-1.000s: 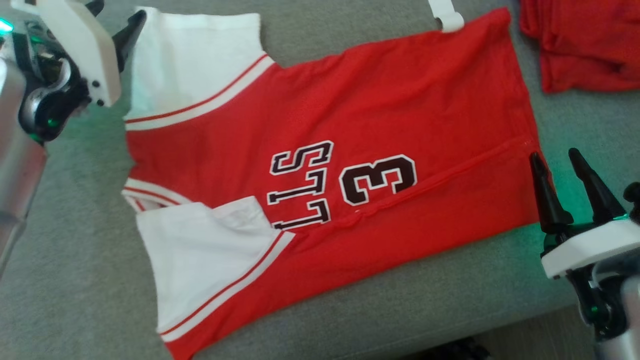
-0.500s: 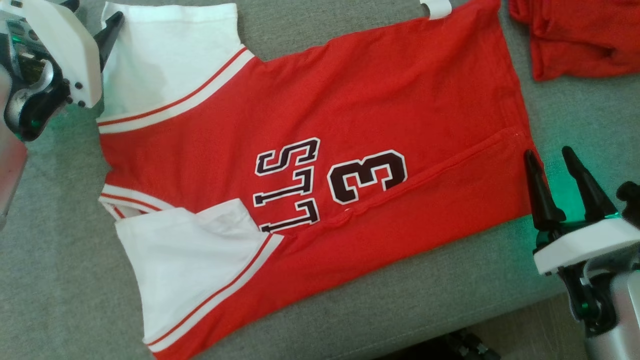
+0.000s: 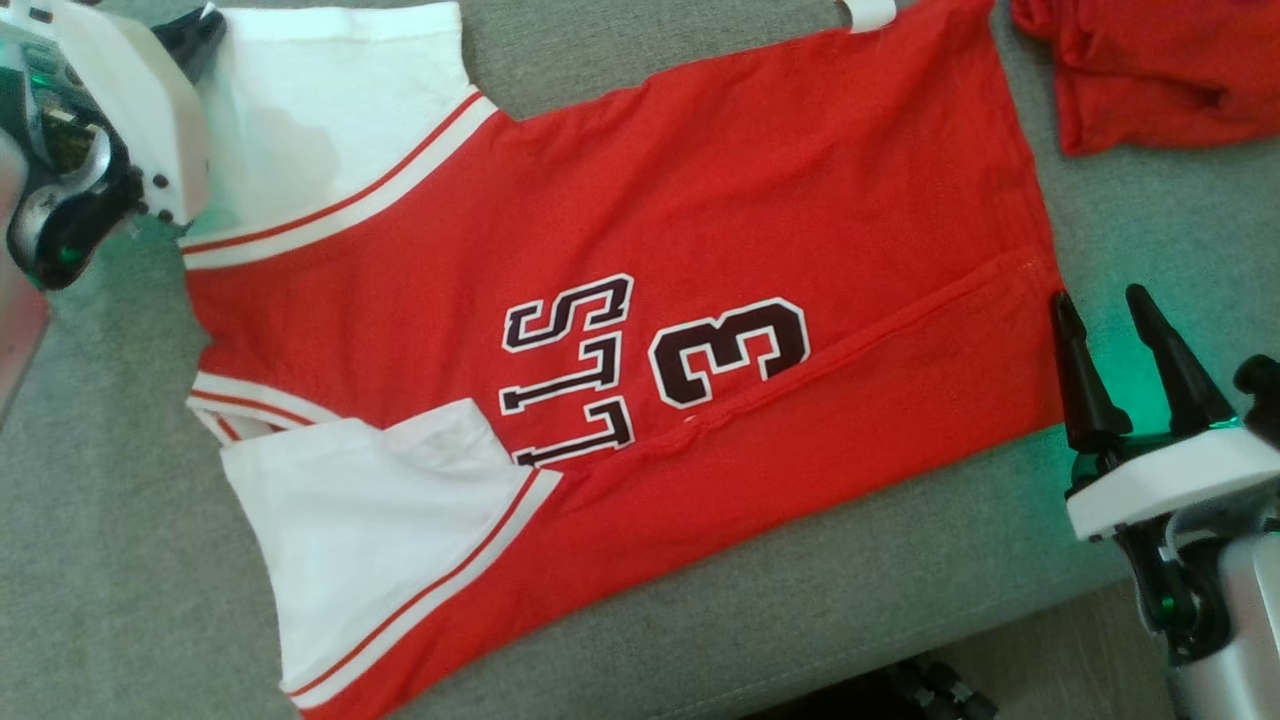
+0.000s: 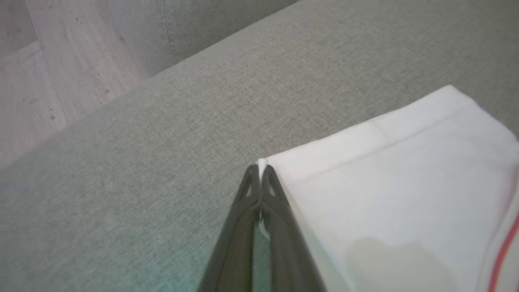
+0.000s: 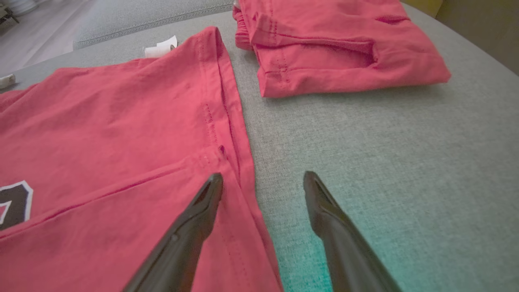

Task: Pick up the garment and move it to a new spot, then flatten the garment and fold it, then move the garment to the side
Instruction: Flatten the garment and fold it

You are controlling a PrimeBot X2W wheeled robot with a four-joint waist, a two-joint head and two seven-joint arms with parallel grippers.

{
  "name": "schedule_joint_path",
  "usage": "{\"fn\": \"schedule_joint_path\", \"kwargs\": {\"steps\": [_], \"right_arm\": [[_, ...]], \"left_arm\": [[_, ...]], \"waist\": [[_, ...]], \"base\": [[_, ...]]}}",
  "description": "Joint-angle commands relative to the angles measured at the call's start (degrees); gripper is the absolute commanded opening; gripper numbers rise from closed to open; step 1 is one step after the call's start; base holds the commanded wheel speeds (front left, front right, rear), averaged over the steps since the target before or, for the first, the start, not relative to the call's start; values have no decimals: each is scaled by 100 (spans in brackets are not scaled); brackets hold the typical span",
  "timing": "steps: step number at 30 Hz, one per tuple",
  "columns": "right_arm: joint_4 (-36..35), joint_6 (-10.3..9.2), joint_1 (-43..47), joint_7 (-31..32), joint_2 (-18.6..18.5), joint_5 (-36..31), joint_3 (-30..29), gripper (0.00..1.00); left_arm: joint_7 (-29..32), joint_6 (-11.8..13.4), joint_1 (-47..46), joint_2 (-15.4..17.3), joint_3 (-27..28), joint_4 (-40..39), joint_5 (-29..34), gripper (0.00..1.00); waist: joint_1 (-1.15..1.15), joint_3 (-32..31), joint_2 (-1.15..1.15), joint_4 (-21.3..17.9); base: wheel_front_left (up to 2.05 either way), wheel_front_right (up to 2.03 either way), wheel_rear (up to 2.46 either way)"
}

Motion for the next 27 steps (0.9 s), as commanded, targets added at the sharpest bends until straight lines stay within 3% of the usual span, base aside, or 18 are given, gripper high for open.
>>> {"fn": "schedule_joint_path", "kwargs": {"steps": [1, 6, 11, 19, 27], "right_arm": [[-192, -5, -118, -17, -119, 30, 86, 100], [-354, -5, -431, 345, -368, 68, 258, 100], [-269, -5, -1417, 1253, -579, 55, 476, 100], [1028, -5, -3030, 2308, -675, 157, 617, 100], [2102, -5, -3709, 2461, -564, 335, 574, 100]], "left_arm": [[-177, 9, -313, 330, 85, -151, -9, 0], [-656, 9, -414, 334, -140, -255, 34, 0], [-966, 9, -537, 311, -437, -372, -98, 0], [-1155, 9, -861, 217, -957, -714, -258, 0], [-1319, 9, -1069, 229, -1395, -873, -396, 0]], "waist": [[0, -25, 0, 38], [0, -148, 0, 121], [0, -272, 0, 266], [0, -199, 0, 665], [0, -182, 0, 858]], "base": [[0, 0, 0], [0, 0, 0], [0, 0, 0], [0, 0, 0], [0, 0, 0]]}}
